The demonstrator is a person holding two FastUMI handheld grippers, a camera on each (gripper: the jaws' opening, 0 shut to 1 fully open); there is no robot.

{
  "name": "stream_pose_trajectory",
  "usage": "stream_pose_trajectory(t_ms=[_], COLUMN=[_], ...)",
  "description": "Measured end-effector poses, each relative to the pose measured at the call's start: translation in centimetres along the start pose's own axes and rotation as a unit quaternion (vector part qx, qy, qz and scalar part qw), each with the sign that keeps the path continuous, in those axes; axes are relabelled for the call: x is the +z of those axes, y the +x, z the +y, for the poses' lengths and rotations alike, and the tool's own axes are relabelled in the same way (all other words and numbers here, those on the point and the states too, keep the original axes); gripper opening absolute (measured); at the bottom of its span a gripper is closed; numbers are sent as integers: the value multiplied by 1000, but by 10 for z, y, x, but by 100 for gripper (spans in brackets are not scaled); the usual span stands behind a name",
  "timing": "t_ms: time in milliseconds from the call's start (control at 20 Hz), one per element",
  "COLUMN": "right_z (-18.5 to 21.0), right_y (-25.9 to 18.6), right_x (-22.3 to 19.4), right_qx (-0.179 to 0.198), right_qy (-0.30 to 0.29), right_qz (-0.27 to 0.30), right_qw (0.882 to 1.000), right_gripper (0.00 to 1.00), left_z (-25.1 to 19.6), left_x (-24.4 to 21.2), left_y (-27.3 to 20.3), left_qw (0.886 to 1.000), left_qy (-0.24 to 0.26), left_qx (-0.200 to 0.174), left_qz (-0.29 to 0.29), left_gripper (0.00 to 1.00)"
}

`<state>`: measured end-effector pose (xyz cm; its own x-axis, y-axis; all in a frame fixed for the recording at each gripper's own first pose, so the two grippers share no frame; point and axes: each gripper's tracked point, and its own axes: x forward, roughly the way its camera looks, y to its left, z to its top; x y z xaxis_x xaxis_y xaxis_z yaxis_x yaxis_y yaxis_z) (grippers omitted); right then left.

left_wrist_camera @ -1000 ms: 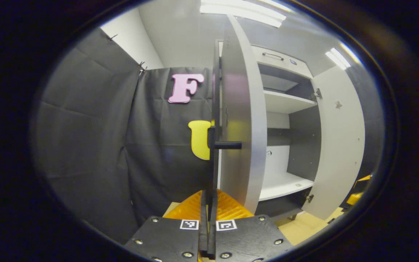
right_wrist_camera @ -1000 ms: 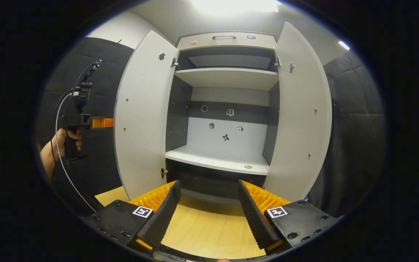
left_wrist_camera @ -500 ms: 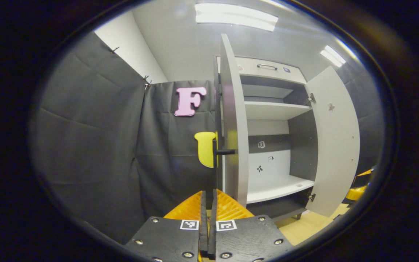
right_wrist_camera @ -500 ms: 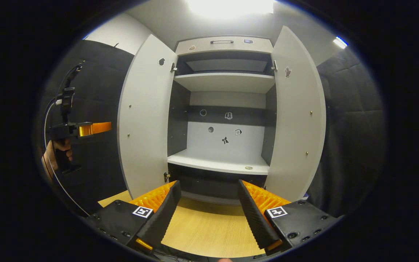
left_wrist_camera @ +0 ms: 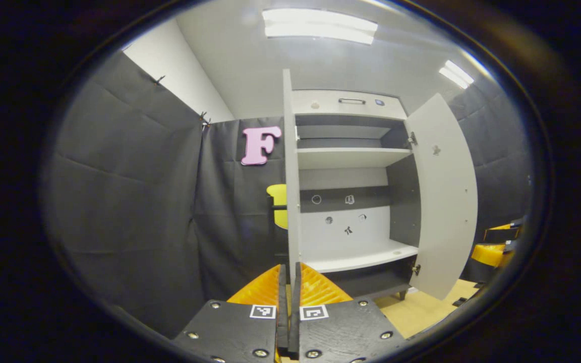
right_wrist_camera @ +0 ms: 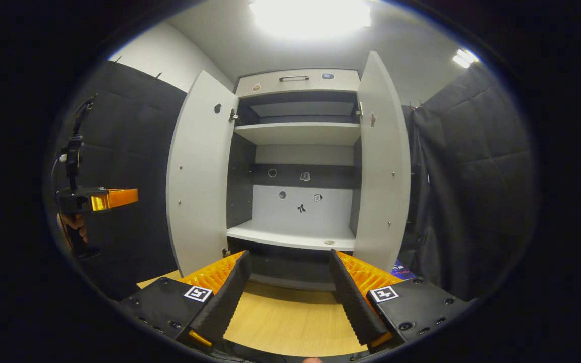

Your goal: Open the right door of the double-door shoe cabinet with the right hand, and open the left door with the left hand.

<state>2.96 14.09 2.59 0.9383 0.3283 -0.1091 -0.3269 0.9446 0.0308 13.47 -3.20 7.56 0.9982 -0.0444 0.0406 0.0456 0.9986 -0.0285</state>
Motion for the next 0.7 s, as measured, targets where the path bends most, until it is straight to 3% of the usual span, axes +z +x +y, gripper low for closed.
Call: stream_pose_trajectory(t_ms=[400,700], right_z=[-38,-48], right_y=[-19,-17], right_x=[7,12], right_qx=[-39,-52], right_qy=[8,17], right_qz=[-20,-31], right_qw=[999,998], right_gripper=[97,97], left_z=[-18,-19], left_x=[-29,-28], left_y=[-30,-33], left_qw=[999,999], left_qy=[15,10], left_qx=[4,26], left_qz=[45,38], left_gripper=[2,2])
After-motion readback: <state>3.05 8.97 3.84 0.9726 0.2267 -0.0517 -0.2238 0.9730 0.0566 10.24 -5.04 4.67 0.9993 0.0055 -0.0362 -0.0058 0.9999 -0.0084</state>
